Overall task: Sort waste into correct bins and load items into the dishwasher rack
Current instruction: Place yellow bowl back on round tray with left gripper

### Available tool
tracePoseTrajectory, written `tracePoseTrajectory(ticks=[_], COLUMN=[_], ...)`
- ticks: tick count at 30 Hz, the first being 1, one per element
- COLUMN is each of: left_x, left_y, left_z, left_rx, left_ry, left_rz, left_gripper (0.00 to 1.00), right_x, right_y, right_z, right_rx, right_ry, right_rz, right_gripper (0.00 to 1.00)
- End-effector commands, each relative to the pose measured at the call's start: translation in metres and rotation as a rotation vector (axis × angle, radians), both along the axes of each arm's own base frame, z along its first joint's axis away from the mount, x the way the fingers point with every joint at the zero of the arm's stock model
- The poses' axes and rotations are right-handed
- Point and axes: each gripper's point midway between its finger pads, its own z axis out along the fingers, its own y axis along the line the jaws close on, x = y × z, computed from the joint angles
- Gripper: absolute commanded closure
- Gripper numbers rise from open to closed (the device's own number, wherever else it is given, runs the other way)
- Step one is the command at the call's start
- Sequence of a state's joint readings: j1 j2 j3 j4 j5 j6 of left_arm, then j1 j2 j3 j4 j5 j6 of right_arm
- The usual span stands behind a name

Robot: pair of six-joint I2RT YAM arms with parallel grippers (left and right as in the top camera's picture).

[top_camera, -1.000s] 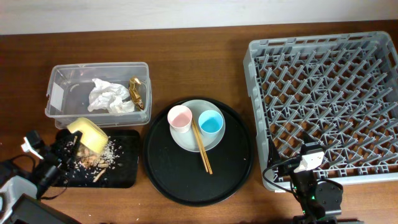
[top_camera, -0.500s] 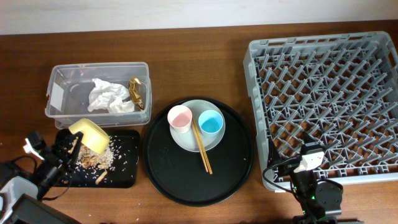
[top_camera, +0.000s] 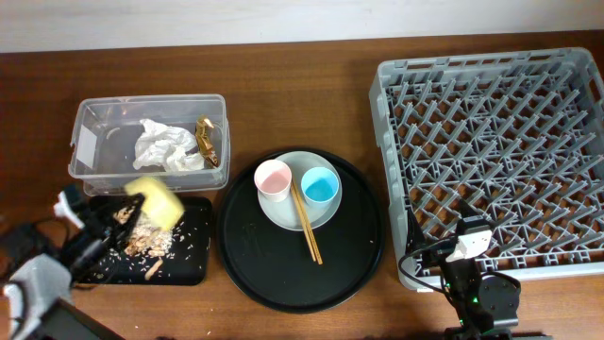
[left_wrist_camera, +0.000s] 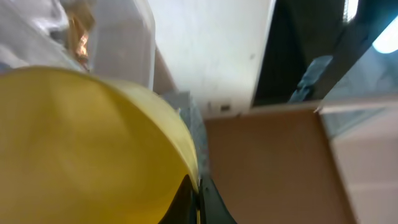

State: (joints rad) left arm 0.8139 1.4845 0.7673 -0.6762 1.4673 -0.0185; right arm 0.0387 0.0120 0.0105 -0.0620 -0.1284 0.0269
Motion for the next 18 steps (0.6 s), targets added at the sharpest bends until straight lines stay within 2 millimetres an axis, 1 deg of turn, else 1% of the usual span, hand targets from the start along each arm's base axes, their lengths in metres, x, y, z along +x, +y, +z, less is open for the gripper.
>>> tracePoseTrajectory(ticks=[1,4,6,7,10,12,14,17,18], left_x=[0.015,0.017,0.011,0.005,-0.022,-0.045,-0.067,-0.09,-0.095], left_y=[-0.035,-0.08,-0.115,-0.134,-0.177,-0.203,-0.228,-0.254,-0.259], left_z=[0.024,0.032,0.03,0.025,0.002,-0.014,-0.028,-0.045,-0.051], left_rx=[0.215,0.405,0.537,0.617,0.844,0.969,1.057,1.129,1.153], left_ry=[0.059,0.09,0.113,0.13,0.196,0.223,0.233,0.239,0.239], left_rz=[-0.083,-0.155,-0.203,-0.228,-0.302,-0.369,-0.443,-0.526,-0.547], left_gripper=[1.0,1.0,1.0,1.0,1.0,1.0,1.0,1.0,1.0], right_x=[0.0,0.0,0.0,0.0,0.0,0.0,0.0,0.0,0.0], right_y=[-0.003,-0.003,-0.003,-0.003,-0.003,-0.003,-0.003,-0.003,-0.003], right_z=[-0.002,-0.002,-0.002,-0.002,-0.002,-0.002,-0.002,-0.002,-0.002], right_rx=[0.011,0.011,0.011,0.011,0.011,0.011,0.011,0.011,0.011], right_ry=[0.004,0.004,0.004,0.004,0.004,0.004,0.004,0.004,0.004], right_rz=[-0.015,-0.015,-0.015,-0.015,-0.015,-0.015,-0.015,-0.015,-0.015], right_gripper=[0.01,0.01,0.01,0.01,0.01,0.01,0.01,0.01,0.01])
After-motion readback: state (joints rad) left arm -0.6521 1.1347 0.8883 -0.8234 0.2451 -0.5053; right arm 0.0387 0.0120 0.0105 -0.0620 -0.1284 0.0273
